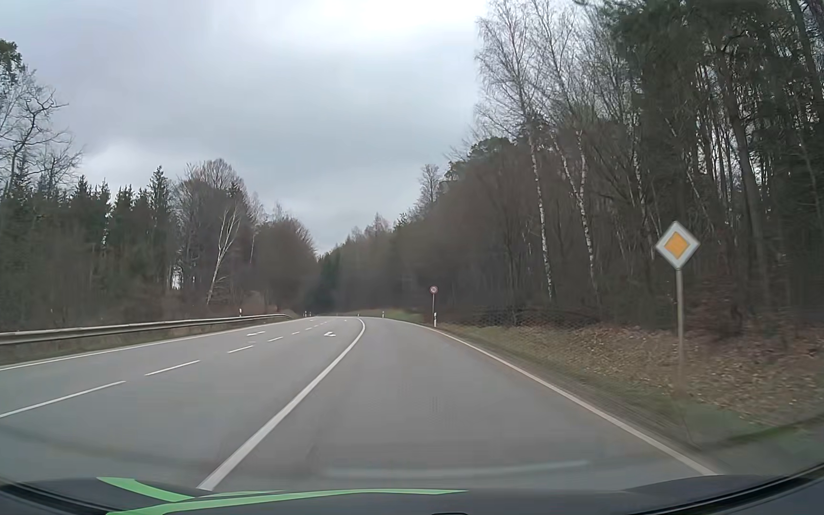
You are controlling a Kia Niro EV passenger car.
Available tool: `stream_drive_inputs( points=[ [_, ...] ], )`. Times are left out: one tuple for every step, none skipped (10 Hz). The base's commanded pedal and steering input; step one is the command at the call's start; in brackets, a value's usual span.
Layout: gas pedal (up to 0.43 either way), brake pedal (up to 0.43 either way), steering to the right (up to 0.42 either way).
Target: Follow the waypoints while adhering to traffic rules and regulations
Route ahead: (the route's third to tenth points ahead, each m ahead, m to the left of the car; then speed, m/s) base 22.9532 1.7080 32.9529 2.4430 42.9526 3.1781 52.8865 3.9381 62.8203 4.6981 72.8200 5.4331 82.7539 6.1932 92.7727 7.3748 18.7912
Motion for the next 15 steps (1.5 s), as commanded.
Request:
stream_drive_inputs(
  points=[
    [0.209,0.000,-0.003],
    [0.209,0.000,-0.005],
    [0.209,0.000,-0.006],
    [0.209,0.000,-0.008],
    [0.209,0.000,-0.008],
    [0.209,0.000,-0.008],
    [0.209,0.000,-0.009],
    [0.197,0.000,-0.009],
    [0.197,0.000,-0.010],
    [0.197,0.000,-0.011],
    [0.197,0.000,-0.010],
    [0.197,0.000,-0.010],
    [0.197,0.000,-0.010],
    [0.197,0.000,-0.010],
    [0.197,0.000,-0.010]
  ],
)
